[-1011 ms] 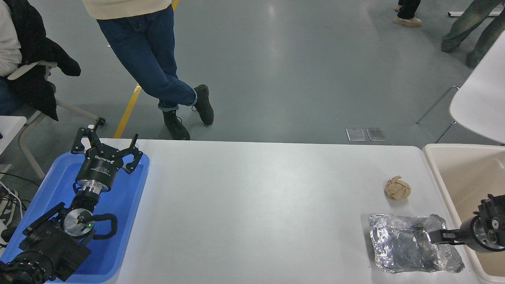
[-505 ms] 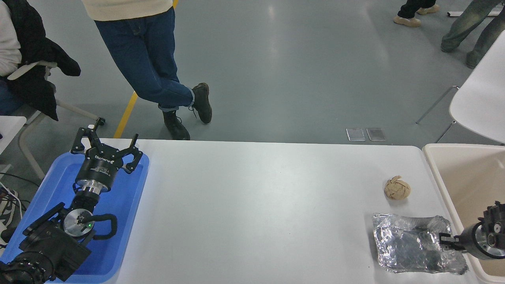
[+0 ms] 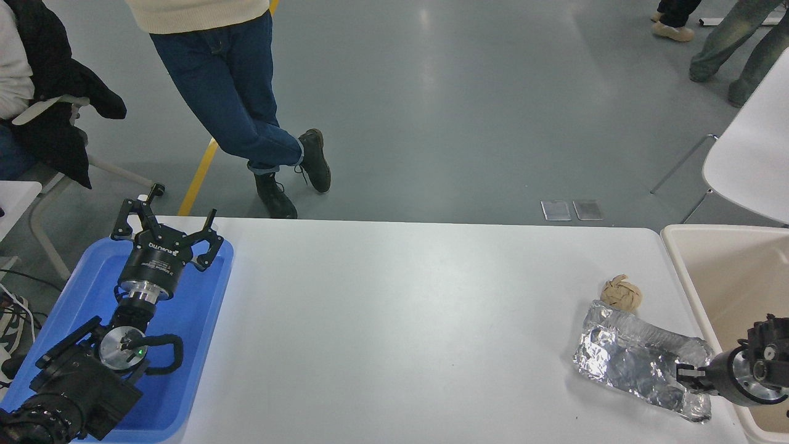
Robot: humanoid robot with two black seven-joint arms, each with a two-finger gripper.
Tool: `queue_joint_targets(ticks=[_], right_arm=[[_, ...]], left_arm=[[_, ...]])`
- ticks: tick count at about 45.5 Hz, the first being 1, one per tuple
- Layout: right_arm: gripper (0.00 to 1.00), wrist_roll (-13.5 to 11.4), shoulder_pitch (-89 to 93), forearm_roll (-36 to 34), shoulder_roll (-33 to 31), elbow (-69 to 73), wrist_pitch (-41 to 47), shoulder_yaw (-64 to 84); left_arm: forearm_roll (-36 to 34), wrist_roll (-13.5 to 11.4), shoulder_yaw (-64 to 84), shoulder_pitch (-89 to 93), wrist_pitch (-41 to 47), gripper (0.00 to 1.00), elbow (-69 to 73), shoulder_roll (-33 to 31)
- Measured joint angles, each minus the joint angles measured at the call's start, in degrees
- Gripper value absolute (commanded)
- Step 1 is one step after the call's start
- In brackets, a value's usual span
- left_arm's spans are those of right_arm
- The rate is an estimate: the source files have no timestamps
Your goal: Pick up foil plate and place in dustbin
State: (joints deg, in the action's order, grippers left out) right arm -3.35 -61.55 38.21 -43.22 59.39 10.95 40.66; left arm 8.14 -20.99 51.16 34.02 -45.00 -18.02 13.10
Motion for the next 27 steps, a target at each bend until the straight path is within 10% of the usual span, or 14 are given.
queue_joint_targets(ticks=[27], right_arm=[[0.00,0.12,-41.16,-2.14,-6.74,24.47,25.58,17.65]], left_arm=[[-0.11,0.15,0.00,0.09,0.00,1.00,0.00,0.00]])
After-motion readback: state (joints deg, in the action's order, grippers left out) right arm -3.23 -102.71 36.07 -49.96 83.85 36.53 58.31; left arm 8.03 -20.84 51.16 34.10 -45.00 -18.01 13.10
